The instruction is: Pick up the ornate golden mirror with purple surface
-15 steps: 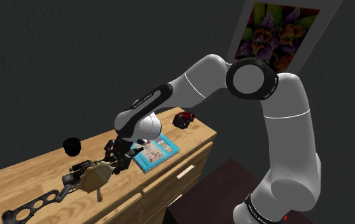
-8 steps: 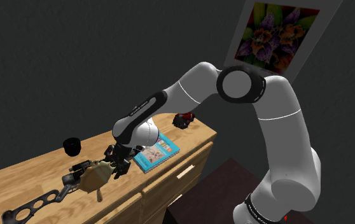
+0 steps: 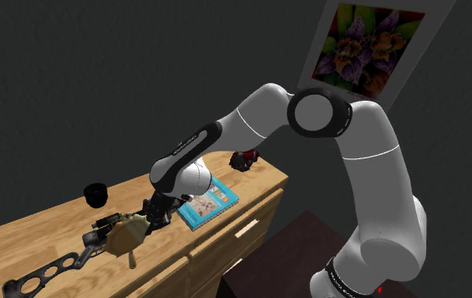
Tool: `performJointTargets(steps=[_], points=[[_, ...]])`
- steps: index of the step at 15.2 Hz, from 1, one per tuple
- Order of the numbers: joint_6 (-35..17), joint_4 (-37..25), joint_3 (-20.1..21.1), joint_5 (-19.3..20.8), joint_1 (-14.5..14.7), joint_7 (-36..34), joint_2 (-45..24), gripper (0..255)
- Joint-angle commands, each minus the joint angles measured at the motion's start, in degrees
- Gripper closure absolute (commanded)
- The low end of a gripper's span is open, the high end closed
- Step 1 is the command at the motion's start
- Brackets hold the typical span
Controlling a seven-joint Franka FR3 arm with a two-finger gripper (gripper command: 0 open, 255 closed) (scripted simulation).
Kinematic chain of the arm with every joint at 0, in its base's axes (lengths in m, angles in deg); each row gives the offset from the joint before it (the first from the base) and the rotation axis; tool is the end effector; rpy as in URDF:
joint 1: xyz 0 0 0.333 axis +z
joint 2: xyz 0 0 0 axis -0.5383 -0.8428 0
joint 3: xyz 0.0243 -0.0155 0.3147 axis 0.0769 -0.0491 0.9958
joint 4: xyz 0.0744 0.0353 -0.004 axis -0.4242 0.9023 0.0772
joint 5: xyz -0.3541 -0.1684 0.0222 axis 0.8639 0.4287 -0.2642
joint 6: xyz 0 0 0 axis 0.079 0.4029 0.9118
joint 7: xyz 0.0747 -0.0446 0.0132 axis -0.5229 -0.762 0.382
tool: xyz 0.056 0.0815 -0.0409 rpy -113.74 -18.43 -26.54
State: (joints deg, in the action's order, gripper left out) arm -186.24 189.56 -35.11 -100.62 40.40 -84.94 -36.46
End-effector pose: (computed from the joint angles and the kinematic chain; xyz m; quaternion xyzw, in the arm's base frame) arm 0.5411 0.2888 0.1273 -0.7335 0.6323 0.1786 0.1738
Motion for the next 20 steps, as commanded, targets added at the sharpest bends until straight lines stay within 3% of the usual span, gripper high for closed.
performJointTargets(steps=[1, 20], points=[[0.0, 0.02, 0.0, 0.0, 0.0, 0.01, -0.03, 255], [6.89, 3.0, -0.45, 0.87, -0.06, -4.84, 10.64, 255]])
